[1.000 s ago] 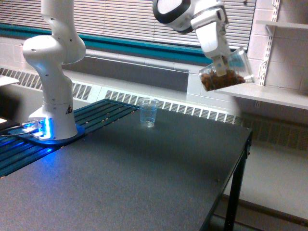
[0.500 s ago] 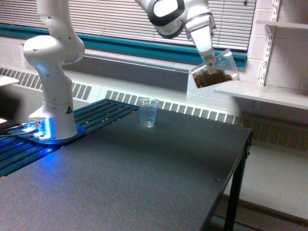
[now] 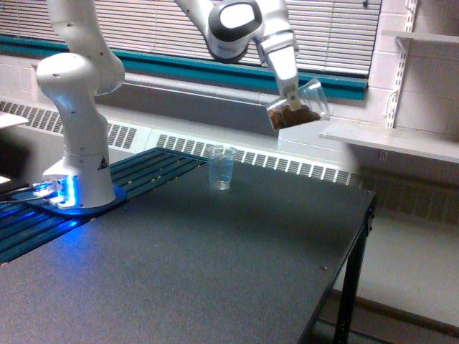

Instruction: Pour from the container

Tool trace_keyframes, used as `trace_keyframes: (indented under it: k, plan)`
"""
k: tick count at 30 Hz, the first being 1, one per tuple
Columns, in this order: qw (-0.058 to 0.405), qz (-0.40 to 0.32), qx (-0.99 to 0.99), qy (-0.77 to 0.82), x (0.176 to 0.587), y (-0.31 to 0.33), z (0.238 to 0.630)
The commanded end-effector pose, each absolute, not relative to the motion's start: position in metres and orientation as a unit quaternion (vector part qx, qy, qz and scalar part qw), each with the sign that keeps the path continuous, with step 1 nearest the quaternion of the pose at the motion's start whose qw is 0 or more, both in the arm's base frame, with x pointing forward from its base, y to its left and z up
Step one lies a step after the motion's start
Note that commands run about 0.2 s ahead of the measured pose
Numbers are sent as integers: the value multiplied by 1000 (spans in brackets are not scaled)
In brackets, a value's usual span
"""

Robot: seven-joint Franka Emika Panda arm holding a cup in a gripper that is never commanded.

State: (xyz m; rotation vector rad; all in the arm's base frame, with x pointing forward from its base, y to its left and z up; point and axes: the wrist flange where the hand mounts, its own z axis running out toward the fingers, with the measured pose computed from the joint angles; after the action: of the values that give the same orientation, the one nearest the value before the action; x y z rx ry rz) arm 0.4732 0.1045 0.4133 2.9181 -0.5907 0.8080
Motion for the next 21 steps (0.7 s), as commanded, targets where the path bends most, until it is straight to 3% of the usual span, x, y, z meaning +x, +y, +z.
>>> trace_keyframes:
  k: [1, 21]
  plan:
    - [24, 265, 947, -183, 435, 145, 407]
    - [35, 255, 964, -71, 316, 234, 374]
